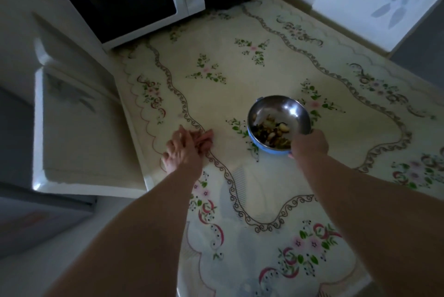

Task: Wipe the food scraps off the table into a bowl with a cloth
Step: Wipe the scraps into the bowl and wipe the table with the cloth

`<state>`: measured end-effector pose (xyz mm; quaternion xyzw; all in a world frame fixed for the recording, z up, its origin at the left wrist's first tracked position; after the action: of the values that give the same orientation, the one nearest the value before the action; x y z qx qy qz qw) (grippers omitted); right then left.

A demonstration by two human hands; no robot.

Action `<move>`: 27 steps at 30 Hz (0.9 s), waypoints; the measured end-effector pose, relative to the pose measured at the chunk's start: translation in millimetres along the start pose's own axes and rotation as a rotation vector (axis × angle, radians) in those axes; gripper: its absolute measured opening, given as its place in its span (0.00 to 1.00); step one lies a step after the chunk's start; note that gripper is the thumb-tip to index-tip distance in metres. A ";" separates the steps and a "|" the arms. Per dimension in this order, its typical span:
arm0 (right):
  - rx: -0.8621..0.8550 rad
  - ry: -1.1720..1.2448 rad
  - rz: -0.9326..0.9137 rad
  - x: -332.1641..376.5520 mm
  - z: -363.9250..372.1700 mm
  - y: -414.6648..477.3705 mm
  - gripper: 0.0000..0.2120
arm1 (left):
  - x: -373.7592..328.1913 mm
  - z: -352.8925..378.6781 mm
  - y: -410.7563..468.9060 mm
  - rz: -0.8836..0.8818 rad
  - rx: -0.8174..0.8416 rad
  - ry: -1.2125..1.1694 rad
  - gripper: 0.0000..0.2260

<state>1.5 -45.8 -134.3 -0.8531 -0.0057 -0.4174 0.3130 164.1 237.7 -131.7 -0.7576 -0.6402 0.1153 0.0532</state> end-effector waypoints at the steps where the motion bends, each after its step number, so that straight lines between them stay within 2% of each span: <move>1: -0.004 0.039 -0.007 4.1 6.3 0.2 0.18 | 8.8 -5.0 7.7 -0.042 -0.021 -0.016 0.39; 3: -0.009 0.102 -0.031 12.1 22.1 5.5 0.15 | 26.2 -11.0 29.7 -0.113 -0.064 -0.051 0.37; 6: 0.008 0.137 -0.076 24.4 37.9 11.6 0.05 | 49.1 -11.9 61.8 -0.181 -0.102 -0.045 0.30; 12: 0.049 0.184 -0.115 36.1 39.4 14.9 0.05 | 26.9 -17.4 104.3 -0.195 -0.094 -0.065 0.25; 14: 0.063 0.164 -0.131 35.9 32.8 16.2 0.03 | 2.2 -17.0 112.8 -0.130 -0.093 -0.065 0.24; 18: -0.024 0.209 -0.079 24.8 2.8 20.4 0.08 | -50.6 -7.5 109.1 0.034 -0.045 -0.044 0.26; 23: -0.110 0.234 -0.039 10.7 -44.2 18.6 0.08 | -118.5 6.4 59.4 0.308 0.013 -0.011 0.26; 27: -0.105 0.308 0.002 -6.3 -68.1 15.1 0.06 | -147.4 23.7 5.9 0.436 0.089 -0.056 0.26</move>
<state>-46.7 -93.0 -115.8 -0.7941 0.0650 -0.5428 0.2655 141.3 90.3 -140.3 -0.8715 -0.4569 0.1730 0.0426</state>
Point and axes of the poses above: each hand's wrist, its own y-axis towards the middle knuckle, its own z-axis out of the palm, x = y × z, the point moved 9 cm from there along y, towards the middle knuckle, and after that the axes turned 2 degrees about z, right-handed, at the moved point
